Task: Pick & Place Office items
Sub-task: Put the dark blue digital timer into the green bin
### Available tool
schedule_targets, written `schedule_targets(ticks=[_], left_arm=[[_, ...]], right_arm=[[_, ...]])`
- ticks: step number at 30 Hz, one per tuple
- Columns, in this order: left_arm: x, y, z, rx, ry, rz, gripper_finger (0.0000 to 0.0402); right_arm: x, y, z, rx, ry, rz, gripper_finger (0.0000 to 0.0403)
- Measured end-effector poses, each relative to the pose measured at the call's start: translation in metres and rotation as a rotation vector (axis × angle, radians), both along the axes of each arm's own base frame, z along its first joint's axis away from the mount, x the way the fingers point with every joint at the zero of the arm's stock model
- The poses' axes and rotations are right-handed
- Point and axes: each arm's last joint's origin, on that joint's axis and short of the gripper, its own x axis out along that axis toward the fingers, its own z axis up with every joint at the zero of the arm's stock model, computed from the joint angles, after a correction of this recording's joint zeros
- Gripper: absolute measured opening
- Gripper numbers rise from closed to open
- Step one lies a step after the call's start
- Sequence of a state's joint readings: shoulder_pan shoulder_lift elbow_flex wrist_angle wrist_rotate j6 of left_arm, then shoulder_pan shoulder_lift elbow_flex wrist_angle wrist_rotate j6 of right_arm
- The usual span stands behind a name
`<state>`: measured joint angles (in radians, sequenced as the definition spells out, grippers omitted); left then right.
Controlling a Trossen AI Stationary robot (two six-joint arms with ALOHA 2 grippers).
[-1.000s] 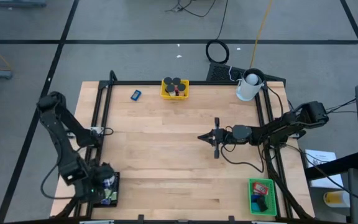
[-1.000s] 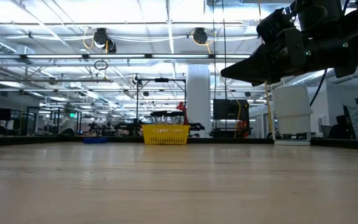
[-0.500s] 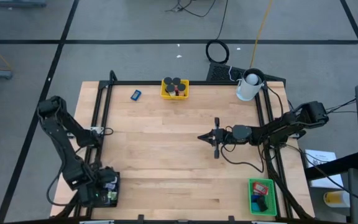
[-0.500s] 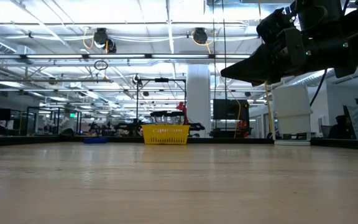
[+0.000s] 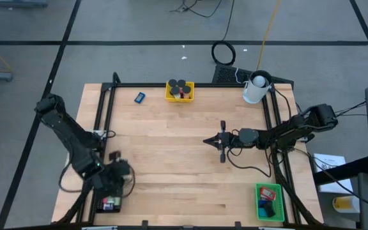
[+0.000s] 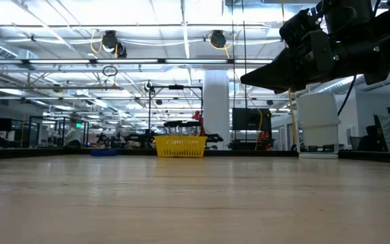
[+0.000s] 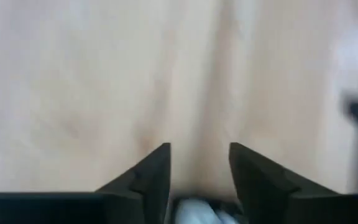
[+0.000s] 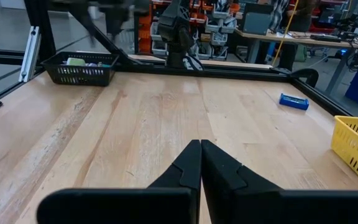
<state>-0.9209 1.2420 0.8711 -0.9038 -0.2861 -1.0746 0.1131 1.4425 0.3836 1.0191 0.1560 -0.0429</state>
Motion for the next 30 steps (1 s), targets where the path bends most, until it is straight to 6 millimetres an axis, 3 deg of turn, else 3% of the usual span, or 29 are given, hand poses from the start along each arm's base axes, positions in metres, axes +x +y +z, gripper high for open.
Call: schedule_targets(ticks=[6,16,20,24,30], left_arm=[[0.029,0.05,0.013,0.308,-0.202,0.142,0.0106],[0.071,0.122,0.018,0.492,-0.185,0.255,0.0009],[0.075,0.147,0.013,0.545,-0.152,0.318,0.0011],[0.07,0.178,0.003,0.469,-0.078,0.379,0.0016],[0.067,0.241,0.003,0.441,-0.089,0.544,0.0017]], right_arm=[[0.0,0.0,0.0,-0.002,0.0,0.0,0.0001],[0.0,0.0,-0.001,-0.003,0.013,0.0,0.0001],[0.0,0.0,-0.001,-0.002,0.016,0.0,0.0001],[0.0,0.0,-0.001,-0.004,0.015,0.0,0.0001],[0.0,0.0,-0.001,-0.003,0.01,0.0,0.0001]])
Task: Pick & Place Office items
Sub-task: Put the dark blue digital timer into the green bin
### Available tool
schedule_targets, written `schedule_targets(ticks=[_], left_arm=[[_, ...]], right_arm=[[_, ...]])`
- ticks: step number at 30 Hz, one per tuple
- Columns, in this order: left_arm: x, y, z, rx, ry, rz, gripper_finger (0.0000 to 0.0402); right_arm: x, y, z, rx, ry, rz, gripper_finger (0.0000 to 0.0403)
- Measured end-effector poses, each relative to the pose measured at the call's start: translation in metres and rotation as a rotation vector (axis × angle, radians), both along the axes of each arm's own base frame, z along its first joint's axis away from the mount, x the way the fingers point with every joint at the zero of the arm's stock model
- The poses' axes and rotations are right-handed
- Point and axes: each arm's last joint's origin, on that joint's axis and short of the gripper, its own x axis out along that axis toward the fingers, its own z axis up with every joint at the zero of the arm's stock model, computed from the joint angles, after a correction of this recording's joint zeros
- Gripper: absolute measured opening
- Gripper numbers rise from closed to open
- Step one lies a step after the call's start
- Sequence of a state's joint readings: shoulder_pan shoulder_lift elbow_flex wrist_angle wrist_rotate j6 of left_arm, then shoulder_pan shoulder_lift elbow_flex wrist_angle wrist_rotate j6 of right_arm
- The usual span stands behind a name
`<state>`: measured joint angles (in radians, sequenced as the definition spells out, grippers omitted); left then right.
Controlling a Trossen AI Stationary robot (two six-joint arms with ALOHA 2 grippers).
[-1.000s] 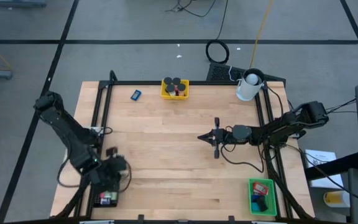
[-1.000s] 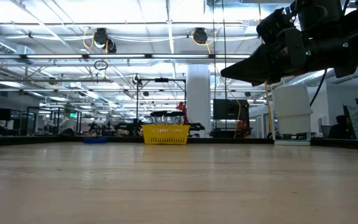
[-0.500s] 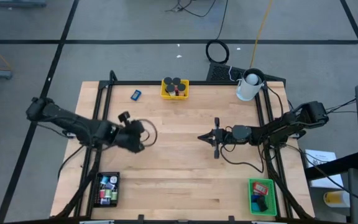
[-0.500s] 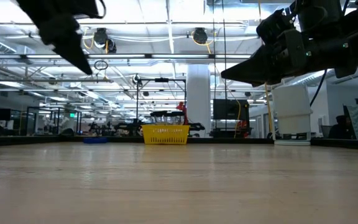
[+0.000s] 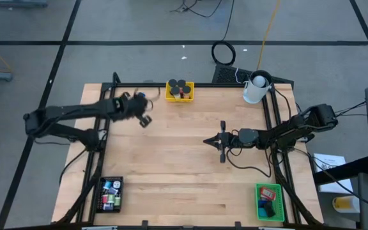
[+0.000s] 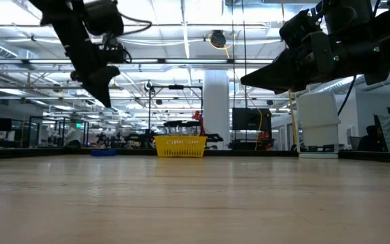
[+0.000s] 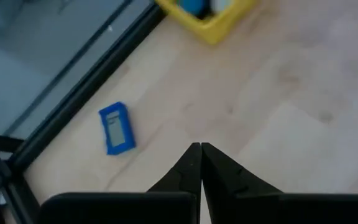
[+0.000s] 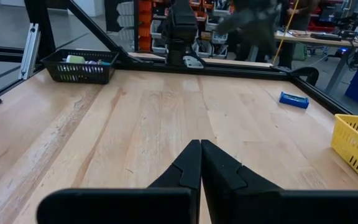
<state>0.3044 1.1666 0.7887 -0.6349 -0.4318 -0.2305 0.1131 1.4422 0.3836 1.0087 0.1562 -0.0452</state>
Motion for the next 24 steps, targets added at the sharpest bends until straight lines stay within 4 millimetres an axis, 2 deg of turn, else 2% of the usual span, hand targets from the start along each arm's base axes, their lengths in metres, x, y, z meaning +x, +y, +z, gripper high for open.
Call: schedule_targets(ticks=[5,9,13,19,24], left_arm=[[-0.016,0.049,-0.004,-0.101,-0.049,0.091,0.0031],[-0.027,0.075,-0.019,-0.178,-0.007,0.207,0.0079],[-0.029,0.093,-0.034,-0.175,0.048,0.239,0.0137],[-0.026,0.116,-0.054,-0.195,0.042,0.253,0.0222],[-0.033,0.13,-0.064,-0.202,0.055,0.294,0.0273]], right_arm=[[0.0,0.0,0.0,0.0,-0.003,0.0,0.0001],[0.0,0.0,0.0,-0.004,-0.002,0.0,0.0001],[0.0,0.0,0.0,-0.004,0.0,0.0,0.0001],[0.0,0.0,0.0,-0.004,0.001,0.001,0.0001],[0.0,0.0,0.0,-0.004,0.004,0.001,0.0001]])
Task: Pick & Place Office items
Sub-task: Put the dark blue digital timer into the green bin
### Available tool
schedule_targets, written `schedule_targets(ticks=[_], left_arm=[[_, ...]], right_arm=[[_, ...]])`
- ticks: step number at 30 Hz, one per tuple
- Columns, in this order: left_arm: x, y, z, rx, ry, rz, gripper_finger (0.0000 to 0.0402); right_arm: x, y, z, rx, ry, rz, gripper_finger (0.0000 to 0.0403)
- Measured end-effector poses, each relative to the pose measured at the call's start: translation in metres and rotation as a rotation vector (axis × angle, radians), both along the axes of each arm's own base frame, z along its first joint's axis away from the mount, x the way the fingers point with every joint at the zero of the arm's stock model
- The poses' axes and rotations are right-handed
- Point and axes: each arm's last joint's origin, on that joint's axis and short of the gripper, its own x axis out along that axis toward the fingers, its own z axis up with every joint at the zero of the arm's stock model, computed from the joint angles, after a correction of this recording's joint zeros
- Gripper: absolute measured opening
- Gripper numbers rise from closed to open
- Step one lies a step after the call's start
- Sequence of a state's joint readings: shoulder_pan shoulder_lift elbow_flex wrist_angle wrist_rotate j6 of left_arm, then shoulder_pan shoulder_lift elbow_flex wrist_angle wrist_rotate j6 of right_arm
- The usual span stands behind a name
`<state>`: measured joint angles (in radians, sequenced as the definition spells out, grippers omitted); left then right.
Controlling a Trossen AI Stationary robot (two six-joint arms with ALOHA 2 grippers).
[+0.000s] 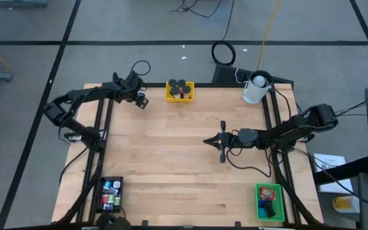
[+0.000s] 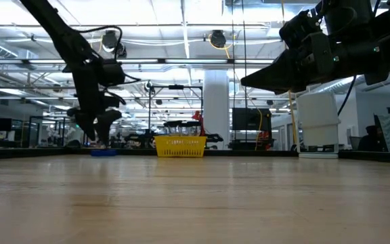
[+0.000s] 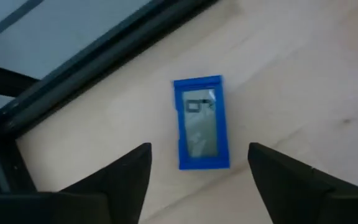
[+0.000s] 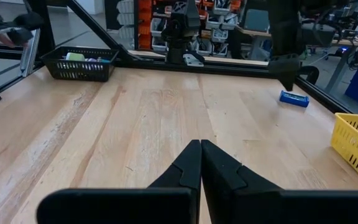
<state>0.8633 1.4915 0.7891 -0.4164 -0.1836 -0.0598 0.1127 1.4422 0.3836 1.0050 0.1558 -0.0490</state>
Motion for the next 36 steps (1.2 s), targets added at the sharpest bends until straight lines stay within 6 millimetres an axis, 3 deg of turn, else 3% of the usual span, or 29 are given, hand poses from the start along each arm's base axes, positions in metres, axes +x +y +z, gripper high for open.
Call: schedule_targets(ticks=[6,10,22,36], left_arm=[[-0.006,0.011,-0.008,-0.042,-0.036,0.016,0.0293],[-0.001,0.016,-0.014,-0.047,-0.089,-0.006,0.0289],[0.01,0.028,-0.021,-0.073,-0.02,0.017,0.0277],[0.012,0.021,-0.026,-0.124,0.015,-0.017,0.0199]], right_arm=[[0.0,0.0,0.0,0.0,0.0,0.0,0.0001],[0.0,0.0,0.0,0.0,0.0,0.0,0.0001],[0.0,0.0,0.0,0.0,0.001,0.0,0.0001],[0.0,0.0,0.0,0.002,0.001,0.0,0.0001]])
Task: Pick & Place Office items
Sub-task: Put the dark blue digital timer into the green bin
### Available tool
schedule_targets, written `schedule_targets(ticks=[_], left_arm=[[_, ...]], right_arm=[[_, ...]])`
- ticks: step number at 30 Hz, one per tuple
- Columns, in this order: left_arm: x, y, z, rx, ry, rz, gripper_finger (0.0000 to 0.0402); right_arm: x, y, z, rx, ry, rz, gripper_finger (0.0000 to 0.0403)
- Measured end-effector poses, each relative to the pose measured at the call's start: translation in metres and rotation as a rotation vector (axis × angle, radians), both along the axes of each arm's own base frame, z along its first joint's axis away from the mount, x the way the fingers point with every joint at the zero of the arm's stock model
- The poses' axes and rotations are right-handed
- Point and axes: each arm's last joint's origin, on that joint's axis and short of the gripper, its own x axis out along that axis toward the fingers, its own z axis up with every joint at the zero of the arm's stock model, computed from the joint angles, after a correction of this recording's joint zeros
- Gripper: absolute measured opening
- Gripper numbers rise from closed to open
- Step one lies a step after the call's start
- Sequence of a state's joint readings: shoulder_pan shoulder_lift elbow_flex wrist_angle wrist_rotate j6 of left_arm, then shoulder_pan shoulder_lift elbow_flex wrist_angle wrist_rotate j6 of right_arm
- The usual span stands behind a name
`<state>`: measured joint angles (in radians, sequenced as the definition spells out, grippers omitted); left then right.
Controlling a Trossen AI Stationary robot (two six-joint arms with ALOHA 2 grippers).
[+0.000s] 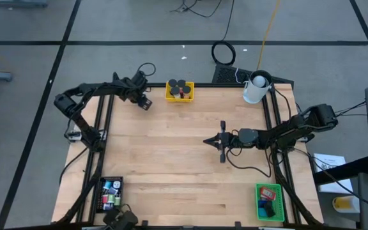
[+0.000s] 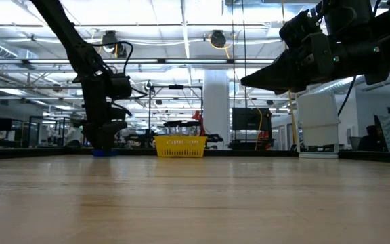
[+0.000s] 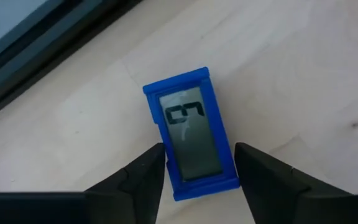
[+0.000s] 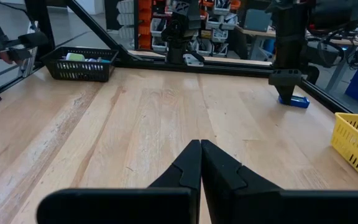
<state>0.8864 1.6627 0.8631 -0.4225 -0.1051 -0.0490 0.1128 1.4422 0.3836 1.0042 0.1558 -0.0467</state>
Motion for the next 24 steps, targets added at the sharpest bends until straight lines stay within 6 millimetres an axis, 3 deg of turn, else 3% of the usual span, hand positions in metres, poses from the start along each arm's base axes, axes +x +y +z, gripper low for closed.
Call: schedule_targets(ticks=[17,24], left_arm=[[0.012,-0.018,-0.002,-0.038,0.061,-0.144,0.0173],[0.02,-0.023,-0.001,-0.033,0.04,-0.175,0.0242]], right_arm=[[0.0,0.0,0.0,-0.001,0.0,0.0,0.0001],[0.0,0.0,0.0,0.001,0.0,0.0,0.0001]])
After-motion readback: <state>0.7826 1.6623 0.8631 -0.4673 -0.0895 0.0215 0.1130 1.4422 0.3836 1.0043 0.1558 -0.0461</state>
